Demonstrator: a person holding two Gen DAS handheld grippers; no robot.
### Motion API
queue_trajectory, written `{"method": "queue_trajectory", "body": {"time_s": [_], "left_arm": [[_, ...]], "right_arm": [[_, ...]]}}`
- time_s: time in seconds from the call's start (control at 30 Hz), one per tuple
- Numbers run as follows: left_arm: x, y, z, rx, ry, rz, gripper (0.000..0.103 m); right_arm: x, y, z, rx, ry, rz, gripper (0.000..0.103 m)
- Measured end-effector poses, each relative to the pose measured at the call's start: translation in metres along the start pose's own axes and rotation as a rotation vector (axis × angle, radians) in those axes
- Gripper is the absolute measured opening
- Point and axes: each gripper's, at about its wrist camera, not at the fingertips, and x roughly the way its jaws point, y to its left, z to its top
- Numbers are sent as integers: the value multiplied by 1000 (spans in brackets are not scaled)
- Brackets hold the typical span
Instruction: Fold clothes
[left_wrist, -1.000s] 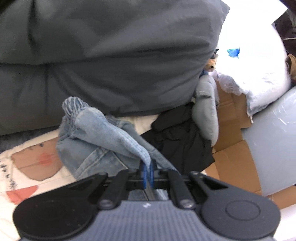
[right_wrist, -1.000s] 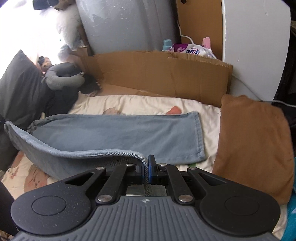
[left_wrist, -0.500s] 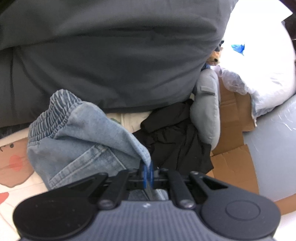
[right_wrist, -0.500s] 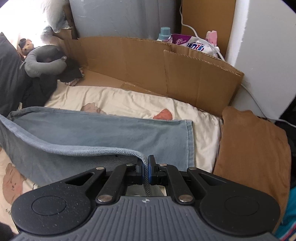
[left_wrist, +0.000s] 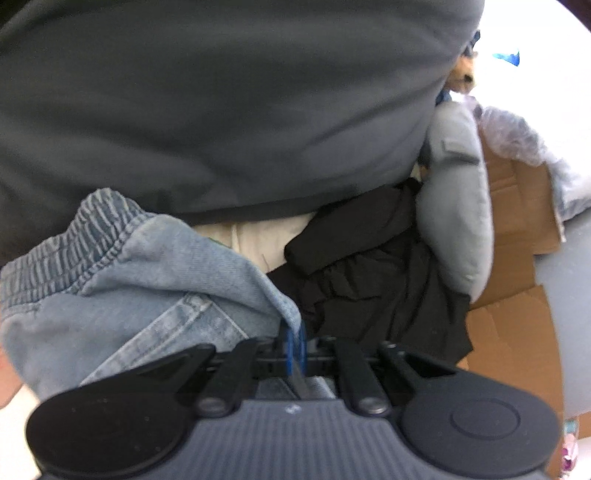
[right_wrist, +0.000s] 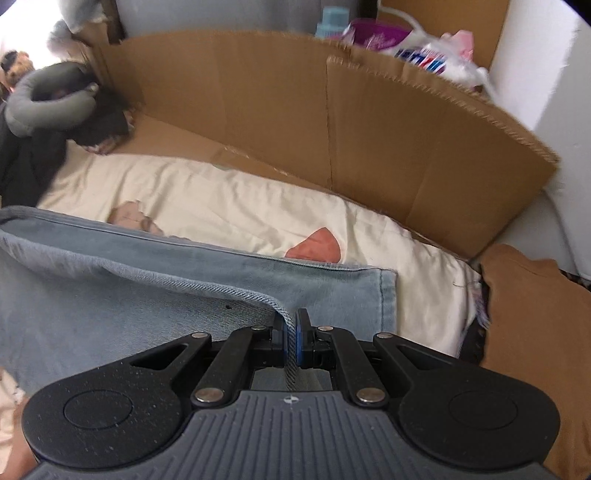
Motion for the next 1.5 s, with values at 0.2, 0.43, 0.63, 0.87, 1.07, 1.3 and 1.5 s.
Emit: {"method": "queue_trajectory", "body": {"time_s": [0.2,0.43,0.63,0.87,1.07,1.3,1.5], "left_arm": [[33,2,-1,-6,6,36,3],[58,6,-7,2,54,46,13],[63,1,-10,30,101,32,18],[54,-4,-9,57,49,24,4],[48,1,-7,36,17,-1,4],[55,-6,4,22,11,1,3],[70,-11,7,19,13,18,3]], "right_arm": [[57,-1,14,-19,44,-15,1],[109,-1,13,-56,85,-11,2],[117,0,6,-71,50,-1,3],[94,0,7,-80,-19,2,2],[84,-6,15,-81,-31,-11,2],[95,-5,28,-62,-24,-36,2],[122,-4,32,-45,26,-54,2]]}}
